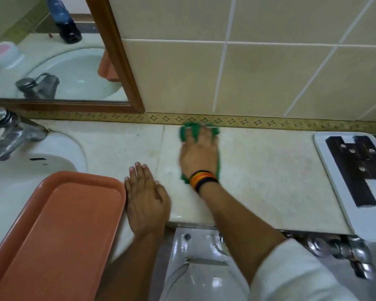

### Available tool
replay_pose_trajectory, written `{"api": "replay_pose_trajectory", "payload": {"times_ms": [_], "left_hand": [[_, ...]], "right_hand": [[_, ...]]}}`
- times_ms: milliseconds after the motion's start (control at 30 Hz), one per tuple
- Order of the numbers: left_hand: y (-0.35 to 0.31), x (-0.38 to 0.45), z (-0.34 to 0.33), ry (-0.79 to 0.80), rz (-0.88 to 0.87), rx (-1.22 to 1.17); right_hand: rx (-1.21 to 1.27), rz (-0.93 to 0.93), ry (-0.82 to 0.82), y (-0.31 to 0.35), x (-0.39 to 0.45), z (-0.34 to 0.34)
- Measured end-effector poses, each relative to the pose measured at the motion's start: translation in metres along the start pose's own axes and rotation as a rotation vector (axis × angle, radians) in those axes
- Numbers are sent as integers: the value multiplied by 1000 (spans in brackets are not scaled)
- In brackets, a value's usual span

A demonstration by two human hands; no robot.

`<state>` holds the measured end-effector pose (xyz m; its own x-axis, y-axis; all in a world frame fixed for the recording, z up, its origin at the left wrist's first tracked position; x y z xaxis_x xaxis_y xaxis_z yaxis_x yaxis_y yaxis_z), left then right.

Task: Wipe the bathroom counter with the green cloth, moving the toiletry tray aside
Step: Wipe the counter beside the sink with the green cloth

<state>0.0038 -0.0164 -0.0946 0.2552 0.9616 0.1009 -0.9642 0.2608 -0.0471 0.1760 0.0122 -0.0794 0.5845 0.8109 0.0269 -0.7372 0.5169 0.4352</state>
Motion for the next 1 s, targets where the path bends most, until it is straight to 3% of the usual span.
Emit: {"api": "replay_pose_trajectory", "payload": {"times_ms": [67,167,333,400,467,567,667,733,767,833,867,933,1000], "left_hand": [[1,-1,0,18,3,5],[-2,-4,8,11,-11,-28],[-2,-3,6,17,-1,-68],[-3,-2,5,28,-8,-79],[-3,-2,6,56,-11,-87],[-4,-11,18,67,-21,-94],[-30,-22,41,-6,-189,-116],[-65,-26,54,27,-329,-157],[-84,-24,57,67,-374,-139],[-113,-17,60,169,-370,-83],[-123,-14,59,219,-336,-45],[-134,-9,55,248,-293,39],[-137,-4,55,264,-256,52]], "right_hand": [[20,206,117,24,-10,-9],[38,361,212,-14,-45,11],[79,148,79,-152,-113,69],[35,61,75,-172,-102,78],[-25,34,69,-156,-89,69],[-24,276,177,-104,-100,50],[57,408,275,-89,-120,59],[286,215,145,-102,-147,82],[439,53,-10,-112,-168,92],[687,-293,-316,-133,-214,103],[796,-469,-358,-141,-233,103],[1104,-822,-220,-144,-246,95],[1414,-1026,-64,-137,-235,88]]}}
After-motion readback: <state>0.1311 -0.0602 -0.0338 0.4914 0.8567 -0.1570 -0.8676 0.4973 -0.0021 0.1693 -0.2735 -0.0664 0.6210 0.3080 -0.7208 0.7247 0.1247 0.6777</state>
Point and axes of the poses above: each hand's wrist, its own x-axis towards the middle knuckle, its own z-axis out of the back of the hand, y = z × x, the point moved 2 cm from there along x, towards the middle knuckle, and after that the axes turned 13 degrees about x, right-handed, at the moved point
